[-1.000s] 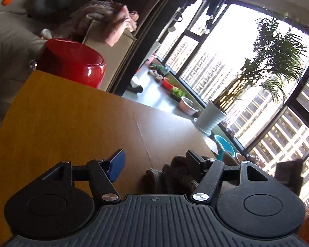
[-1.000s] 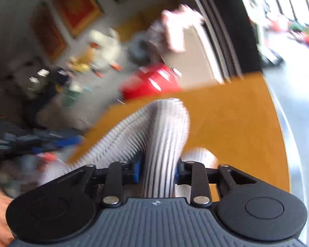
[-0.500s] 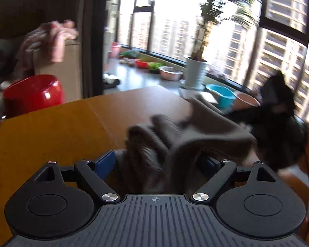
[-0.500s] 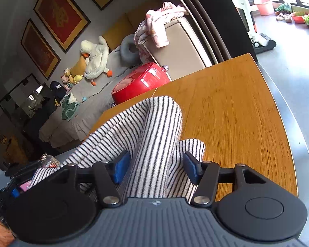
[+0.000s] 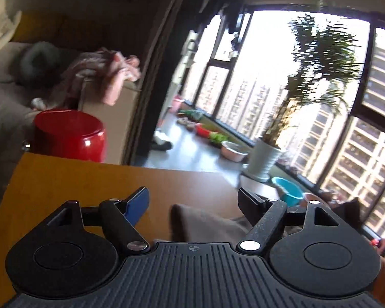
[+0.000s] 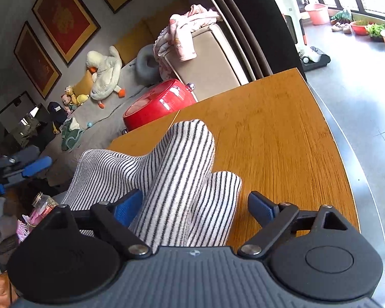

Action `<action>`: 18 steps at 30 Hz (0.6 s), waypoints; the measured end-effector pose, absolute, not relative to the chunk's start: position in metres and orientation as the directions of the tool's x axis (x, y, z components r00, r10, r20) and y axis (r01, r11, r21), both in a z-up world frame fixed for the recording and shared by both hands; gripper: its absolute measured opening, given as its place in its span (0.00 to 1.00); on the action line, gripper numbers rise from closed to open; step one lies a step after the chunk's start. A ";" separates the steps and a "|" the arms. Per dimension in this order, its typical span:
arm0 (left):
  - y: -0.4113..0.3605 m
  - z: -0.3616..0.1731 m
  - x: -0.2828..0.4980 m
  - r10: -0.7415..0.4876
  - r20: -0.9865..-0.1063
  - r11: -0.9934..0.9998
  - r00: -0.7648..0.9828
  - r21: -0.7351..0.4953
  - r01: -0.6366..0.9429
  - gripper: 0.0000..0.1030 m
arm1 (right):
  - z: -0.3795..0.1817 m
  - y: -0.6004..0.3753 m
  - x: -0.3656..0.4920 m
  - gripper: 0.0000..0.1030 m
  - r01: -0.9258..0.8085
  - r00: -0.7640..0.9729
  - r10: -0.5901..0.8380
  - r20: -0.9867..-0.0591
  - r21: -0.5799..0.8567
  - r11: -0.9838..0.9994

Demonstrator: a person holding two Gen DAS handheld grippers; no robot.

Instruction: Fold clothes

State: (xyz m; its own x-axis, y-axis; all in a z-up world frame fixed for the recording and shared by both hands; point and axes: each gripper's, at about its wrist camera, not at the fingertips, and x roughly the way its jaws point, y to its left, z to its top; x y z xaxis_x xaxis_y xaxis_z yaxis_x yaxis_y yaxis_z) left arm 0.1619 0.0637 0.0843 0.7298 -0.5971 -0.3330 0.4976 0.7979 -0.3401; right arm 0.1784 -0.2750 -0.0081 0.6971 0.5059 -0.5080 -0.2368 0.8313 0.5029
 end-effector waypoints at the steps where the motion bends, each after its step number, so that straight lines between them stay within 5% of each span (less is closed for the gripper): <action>1: 0.052 0.080 0.161 -0.632 -0.351 0.773 0.691 -0.347 0.530 0.71 | -0.007 -0.274 0.178 0.87 -0.238 0.701 0.499 -0.509 0.493 0.837; 6: 0.015 0.016 0.186 -0.606 -0.542 0.794 0.582 -0.374 0.479 0.57 | 0.010 -0.264 0.167 0.90 -0.245 0.735 0.431 -0.523 0.388 0.888; 9: 0.030 0.000 0.198 -0.646 -0.522 0.763 0.558 -0.474 0.440 0.56 | 0.037 -0.255 0.152 1.00 -0.289 0.768 0.396 -0.504 0.279 0.916; 12: 0.043 -0.003 0.208 -0.674 -0.508 0.734 0.537 -0.541 0.410 0.52 | 0.070 -0.249 0.132 1.00 -0.343 0.827 0.401 -0.395 0.212 0.915; 16: 0.048 -0.004 0.207 -0.675 -0.501 0.733 0.541 -0.535 0.420 0.52 | 0.088 -0.249 0.125 1.00 -0.374 0.835 0.483 -0.264 0.372 0.849; 18: 0.047 -0.004 0.205 -0.674 -0.501 0.735 0.543 -0.528 0.425 0.52 | 0.078 -0.250 0.138 1.00 -0.376 0.771 0.568 -0.288 0.514 0.771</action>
